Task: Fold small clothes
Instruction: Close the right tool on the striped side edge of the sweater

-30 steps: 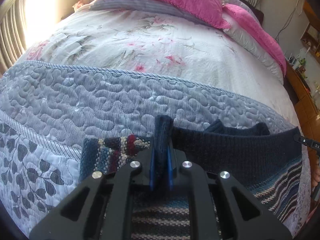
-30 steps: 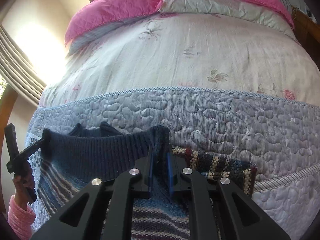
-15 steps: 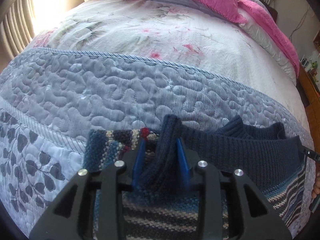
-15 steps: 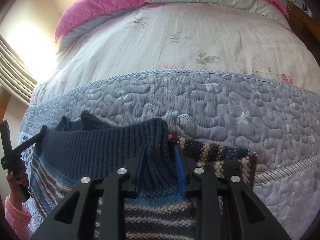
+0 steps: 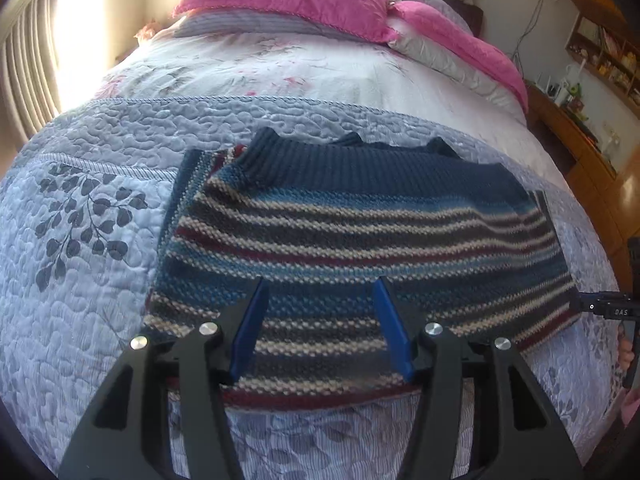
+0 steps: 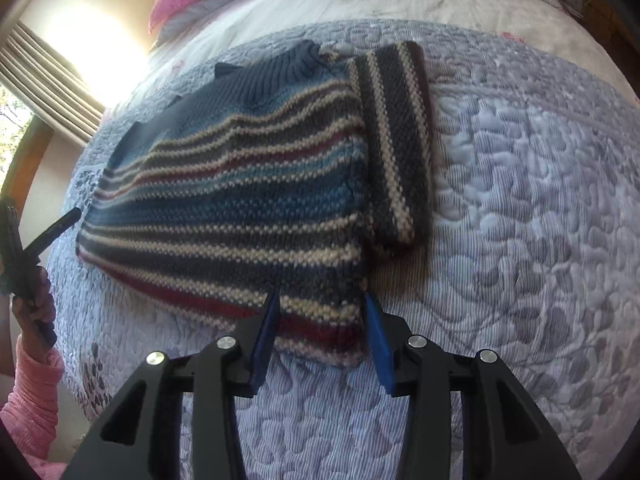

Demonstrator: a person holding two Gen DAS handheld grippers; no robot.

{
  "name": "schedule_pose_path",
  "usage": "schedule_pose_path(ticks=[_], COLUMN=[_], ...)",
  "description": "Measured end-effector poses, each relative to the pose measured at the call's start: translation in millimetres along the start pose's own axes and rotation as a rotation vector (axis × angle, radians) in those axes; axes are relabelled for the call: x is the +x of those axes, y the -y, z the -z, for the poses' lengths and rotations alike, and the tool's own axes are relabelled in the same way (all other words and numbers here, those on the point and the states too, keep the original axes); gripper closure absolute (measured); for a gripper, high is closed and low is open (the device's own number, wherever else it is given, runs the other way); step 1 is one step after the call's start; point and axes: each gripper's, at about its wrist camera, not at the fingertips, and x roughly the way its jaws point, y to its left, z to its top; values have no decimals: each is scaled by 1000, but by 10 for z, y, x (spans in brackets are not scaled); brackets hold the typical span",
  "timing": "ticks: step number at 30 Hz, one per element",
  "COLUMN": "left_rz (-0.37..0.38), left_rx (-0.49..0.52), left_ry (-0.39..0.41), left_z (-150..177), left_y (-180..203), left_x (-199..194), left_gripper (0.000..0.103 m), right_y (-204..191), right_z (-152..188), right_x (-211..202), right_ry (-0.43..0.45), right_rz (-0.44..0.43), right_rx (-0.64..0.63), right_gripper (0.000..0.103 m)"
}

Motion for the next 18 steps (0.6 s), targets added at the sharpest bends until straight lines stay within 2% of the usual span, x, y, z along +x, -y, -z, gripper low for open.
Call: schedule_pose_path(ticks=[2, 5, 8, 14, 15, 16, 18], left_rz=[-1, -24, -44, -12, -16, -12, 30], left_rx=[19, 22, 9, -18, -18, -24, -40], left_ry=[-44, -86, -123, -142, -145, -143, -94], left_z=[82, 166, 207, 228, 214, 190, 108], left_y=[64, 61, -35, -148, -132, -113, -87], left_x=[96, 229, 372, 467, 437, 380, 224], left_gripper=[48, 48, 48, 47, 49, 49, 46], right_y=[22, 83, 166, 114, 102, 76, 26], right_z=[67, 130, 175, 178, 150, 101, -40], right_x=[12, -35, -5, 88, 36, -28, -245], right_ry=[-2, 7, -12, -36, -39, -24, 48], right_rz=[-6, -12, 5, 48, 44, 38, 27], right_rx=[10, 23, 34, 0, 1, 9, -3], right_gripper=[85, 90, 91, 89, 87, 80, 71])
